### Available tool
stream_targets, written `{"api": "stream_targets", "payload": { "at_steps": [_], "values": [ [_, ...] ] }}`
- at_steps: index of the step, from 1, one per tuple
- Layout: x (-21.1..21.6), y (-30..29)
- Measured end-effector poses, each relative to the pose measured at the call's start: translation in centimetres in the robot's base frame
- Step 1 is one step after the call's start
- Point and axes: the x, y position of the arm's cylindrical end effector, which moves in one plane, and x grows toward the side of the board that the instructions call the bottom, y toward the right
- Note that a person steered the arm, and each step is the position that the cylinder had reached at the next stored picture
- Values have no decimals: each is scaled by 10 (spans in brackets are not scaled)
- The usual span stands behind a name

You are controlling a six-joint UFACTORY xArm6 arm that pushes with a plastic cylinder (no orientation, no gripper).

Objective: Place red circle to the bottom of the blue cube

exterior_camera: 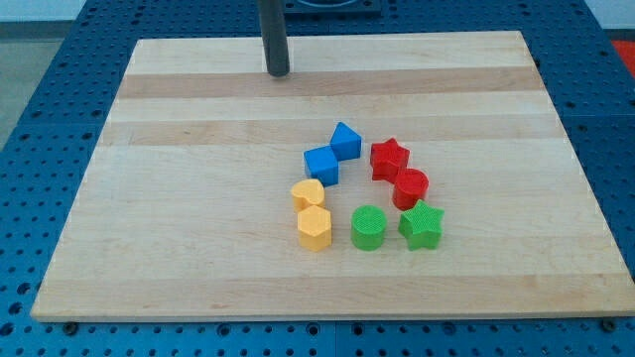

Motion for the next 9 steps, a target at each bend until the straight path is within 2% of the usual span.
{"api": "stream_targets", "payload": {
  "at_steps": [2,3,5,6,8,9],
  "values": [
    [44,211],
    [60,275],
    [127,316],
    [166,317],
    [203,268],
    [214,206]
  ]
}}
